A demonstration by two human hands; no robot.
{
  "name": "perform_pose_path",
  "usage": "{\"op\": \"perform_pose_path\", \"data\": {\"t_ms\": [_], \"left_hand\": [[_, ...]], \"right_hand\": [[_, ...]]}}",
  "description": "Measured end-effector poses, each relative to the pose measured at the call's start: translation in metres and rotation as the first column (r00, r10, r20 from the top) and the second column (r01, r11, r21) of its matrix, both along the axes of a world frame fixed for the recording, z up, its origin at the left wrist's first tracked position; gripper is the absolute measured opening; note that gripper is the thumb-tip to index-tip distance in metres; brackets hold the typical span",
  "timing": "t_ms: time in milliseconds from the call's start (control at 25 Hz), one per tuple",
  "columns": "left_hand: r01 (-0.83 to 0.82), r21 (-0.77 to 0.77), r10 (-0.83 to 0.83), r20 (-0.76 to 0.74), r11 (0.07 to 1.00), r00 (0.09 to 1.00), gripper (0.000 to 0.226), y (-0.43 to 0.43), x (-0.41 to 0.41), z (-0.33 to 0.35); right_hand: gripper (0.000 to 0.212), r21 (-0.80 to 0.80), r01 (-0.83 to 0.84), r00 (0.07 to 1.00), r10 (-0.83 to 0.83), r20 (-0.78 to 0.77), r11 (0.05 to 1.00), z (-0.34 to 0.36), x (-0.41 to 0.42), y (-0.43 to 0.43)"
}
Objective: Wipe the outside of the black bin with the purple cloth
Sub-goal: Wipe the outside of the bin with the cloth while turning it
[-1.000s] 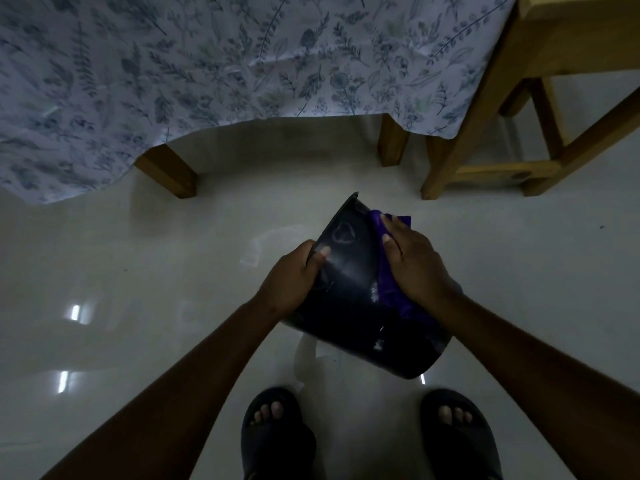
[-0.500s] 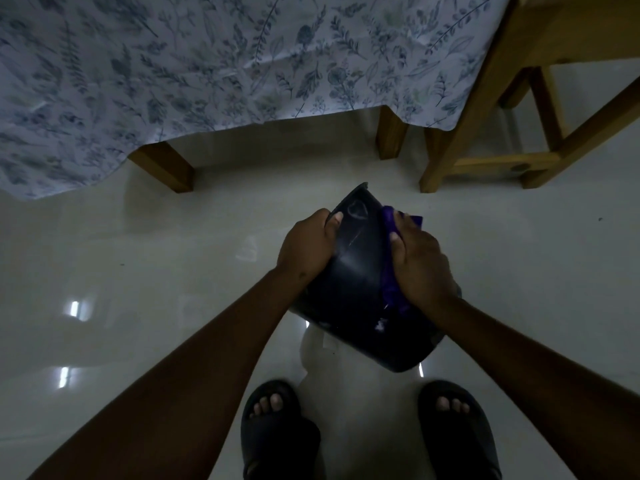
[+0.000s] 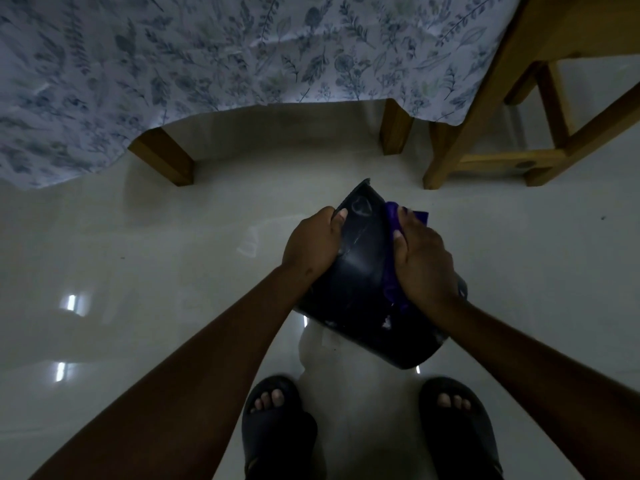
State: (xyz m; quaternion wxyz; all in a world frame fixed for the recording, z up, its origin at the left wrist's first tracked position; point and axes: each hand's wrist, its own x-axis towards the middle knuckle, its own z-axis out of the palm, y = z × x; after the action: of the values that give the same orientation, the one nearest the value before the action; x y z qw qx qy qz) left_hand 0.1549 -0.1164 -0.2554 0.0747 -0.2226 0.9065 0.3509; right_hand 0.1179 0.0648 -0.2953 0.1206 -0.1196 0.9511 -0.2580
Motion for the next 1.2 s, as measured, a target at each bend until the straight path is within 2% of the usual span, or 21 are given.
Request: {"op": "perform_pose_path", "data": {"t_ms": [160, 280, 320, 400, 480, 560, 640, 720, 760, 880, 960, 1000, 1080, 1160, 1200], "left_hand": [[0.003, -0.020, -0.002, 0.061, 1.000, 0.998, 0.037, 0.003, -0.004, 0.003], [-0.026, 0.230, 0.008, 0.080, 0.973, 0.997, 0.031, -0.010, 0.004, 0.014], [-0.001, 0.257, -0.019, 0.077, 0.966, 0.997, 0.030, -0.016, 0.012, 0.013], [0.067, 0.122, -0.074, 0.056, 0.990, 0.996, 0.035, -0.022, 0.031, 0.008], [0.016, -0.062, -0.016, -0.002, 0.998, 1.000, 0.040, -0.017, 0.032, 0.002], [-0.036, -0.139, 0.031, -0.032, 0.990, 0.999, 0.041, -0.009, 0.015, 0.000], [-0.051, -0.148, 0.046, -0.035, 0.988, 0.998, 0.041, -0.003, -0.001, 0.001], [-0.050, -0.133, 0.043, -0.053, 0.990, 0.998, 0.040, -0.002, -0.001, -0.001], [-0.038, -0.129, 0.031, -0.061, 0.991, 0.998, 0.040, -0.001, 0.002, -0.001], [-0.033, -0.130, 0.025, -0.063, 0.991, 0.998, 0.040, -0.005, 0.010, -0.003], [-0.039, -0.131, 0.035, -0.033, 0.991, 0.999, 0.041, -0.006, 0.008, -0.002], [-0.028, -0.145, 0.027, -0.012, 0.989, 1.000, 0.041, -0.004, 0.005, -0.002], [-0.001, -0.175, 0.001, 0.003, 0.985, 1.000, 0.040, -0.004, -0.003, -0.003], [0.006, -0.152, -0.007, -0.002, 0.988, 1.000, 0.039, -0.003, -0.006, -0.002], [-0.001, -0.136, 0.001, -0.006, 0.991, 1.000, 0.039, -0.003, -0.006, -0.001]], "right_hand": [[0.056, 0.110, -0.142, 0.982, 0.154, -0.109, 0.984, 0.006, 0.067, 0.005], [0.055, 0.092, -0.212, 0.966, 0.223, -0.132, 0.973, 0.007, 0.043, 0.001], [0.053, 0.067, -0.199, 0.973, 0.205, -0.106, 0.978, 0.008, 0.022, -0.003], [0.049, -0.019, -0.086, 0.996, 0.086, 0.019, 0.996, 0.007, -0.018, -0.003], [0.049, -0.053, 0.011, 0.995, -0.005, 0.104, 0.999, 0.006, -0.021, -0.001], [0.052, -0.002, -0.039, 0.999, 0.039, 0.016, 0.999, 0.005, 0.013, 0.006], [0.056, 0.094, -0.202, 0.973, 0.211, -0.096, 0.975, 0.007, 0.053, 0.005], [0.056, 0.082, -0.312, 0.931, 0.322, -0.170, 0.946, 0.006, 0.052, -0.007], [0.055, 0.045, -0.303, 0.937, 0.306, -0.171, 0.952, 0.006, 0.035, -0.013], [0.051, -0.118, -0.104, 0.989, 0.116, 0.093, 0.988, -0.006, -0.021, -0.008], [0.054, -0.090, -0.010, 0.988, 0.024, 0.155, 0.996, -0.010, -0.008, 0.007], [0.055, -0.043, -0.038, 0.995, 0.042, 0.091, 0.998, -0.009, 0.015, 0.011], [0.056, 0.067, -0.192, 0.978, 0.196, -0.066, 0.979, -0.001, 0.060, 0.009], [0.057, 0.073, -0.292, 0.944, 0.299, -0.137, 0.954, 0.003, 0.054, -0.001], [0.056, 0.052, -0.285, 0.948, 0.289, -0.129, 0.957, 0.001, 0.036, -0.006]]}}
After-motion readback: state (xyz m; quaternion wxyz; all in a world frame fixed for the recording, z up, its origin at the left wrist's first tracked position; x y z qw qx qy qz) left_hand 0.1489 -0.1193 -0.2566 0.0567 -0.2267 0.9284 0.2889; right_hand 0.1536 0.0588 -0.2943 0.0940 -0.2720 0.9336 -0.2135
